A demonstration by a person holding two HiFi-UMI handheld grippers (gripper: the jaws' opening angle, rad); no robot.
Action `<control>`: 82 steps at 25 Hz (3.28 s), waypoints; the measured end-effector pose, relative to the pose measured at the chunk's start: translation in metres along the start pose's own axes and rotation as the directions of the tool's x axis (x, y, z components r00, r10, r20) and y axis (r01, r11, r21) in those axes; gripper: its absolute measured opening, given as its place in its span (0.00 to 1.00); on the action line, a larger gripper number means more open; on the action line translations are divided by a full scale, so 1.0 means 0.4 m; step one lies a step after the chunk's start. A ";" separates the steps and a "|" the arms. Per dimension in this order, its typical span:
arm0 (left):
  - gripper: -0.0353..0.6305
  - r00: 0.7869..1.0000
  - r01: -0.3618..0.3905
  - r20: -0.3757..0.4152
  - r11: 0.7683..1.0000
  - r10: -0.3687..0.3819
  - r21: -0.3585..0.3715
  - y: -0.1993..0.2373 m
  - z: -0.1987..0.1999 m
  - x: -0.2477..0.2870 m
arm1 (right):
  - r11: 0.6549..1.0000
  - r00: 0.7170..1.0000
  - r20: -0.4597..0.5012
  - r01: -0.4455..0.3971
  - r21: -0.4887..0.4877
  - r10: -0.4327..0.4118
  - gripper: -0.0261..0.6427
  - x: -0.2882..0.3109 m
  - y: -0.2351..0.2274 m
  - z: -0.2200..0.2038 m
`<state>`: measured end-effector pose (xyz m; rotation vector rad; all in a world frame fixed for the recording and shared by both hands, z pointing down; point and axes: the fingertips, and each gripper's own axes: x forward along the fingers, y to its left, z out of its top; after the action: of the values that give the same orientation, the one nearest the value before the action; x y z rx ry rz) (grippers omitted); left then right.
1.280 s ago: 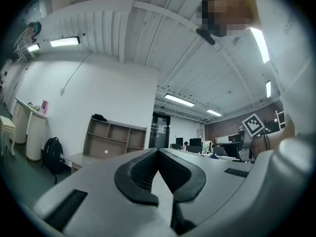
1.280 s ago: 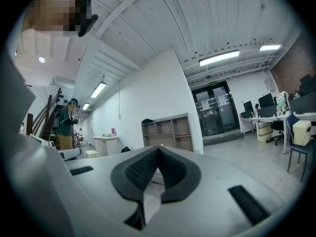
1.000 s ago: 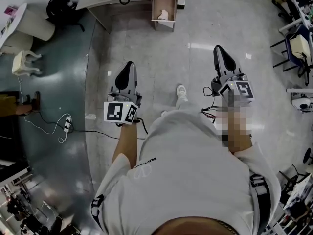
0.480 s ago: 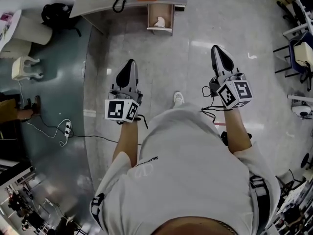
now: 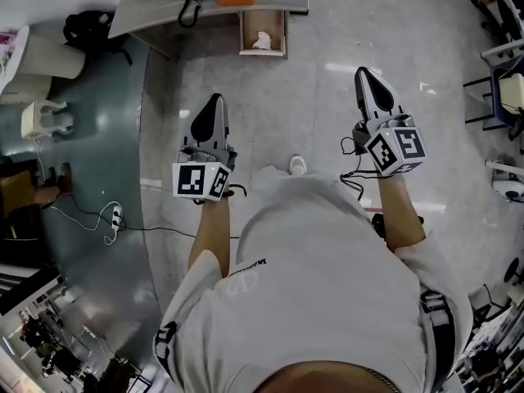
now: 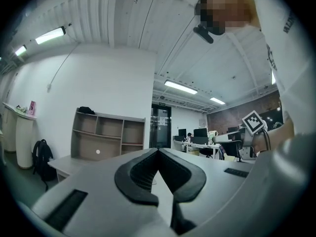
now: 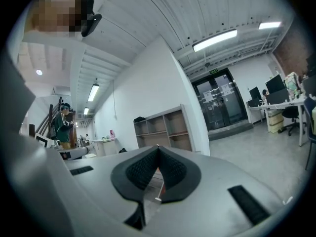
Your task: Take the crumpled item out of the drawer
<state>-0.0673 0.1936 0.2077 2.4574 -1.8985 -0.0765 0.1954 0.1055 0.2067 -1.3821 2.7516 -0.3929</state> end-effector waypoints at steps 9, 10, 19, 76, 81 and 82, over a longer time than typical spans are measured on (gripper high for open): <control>0.05 0.999 0.037 -0.009 0.999 -0.037 -0.010 0.027 -0.038 0.088 | 0.999 0.999 -0.018 0.031 -0.019 -0.032 0.04 0.053 -0.034 -0.011; 0.05 0.999 0.047 -0.006 0.999 -0.047 -0.013 0.033 -0.039 0.104 | 0.999 0.999 -0.019 0.041 -0.017 -0.041 0.04 0.062 -0.042 -0.015; 0.05 0.994 0.109 -0.018 0.994 -0.109 -0.014 0.161 -0.082 0.300 | 0.997 0.997 -0.075 -0.010 -0.072 0.005 0.04 0.286 -0.026 -0.029; 0.06 0.737 0.006 -0.657 0.974 -0.157 -0.227 0.434 -1.342 1.022 | 0.994 0.824 -0.562 -0.015 0.106 0.073 0.04 1.198 -0.331 -1.127; 0.06 0.713 -0.041 -0.691 0.976 -0.120 -0.212 0.459 -1.421 1.020 | 0.993 0.799 -0.597 0.006 0.121 0.068 0.04 1.204 -0.337 -1.199; 0.06 0.709 -0.044 -0.695 0.977 -0.117 -0.209 0.461 -1.436 1.021 | 0.992 0.796 -0.601 0.013 0.129 0.068 0.04 1.202 -0.339 -1.214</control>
<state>-0.1078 -0.2492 0.7845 1.9489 -1.4011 0.5584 -0.0589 -0.2529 0.7471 -1.3629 3.1339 -1.1810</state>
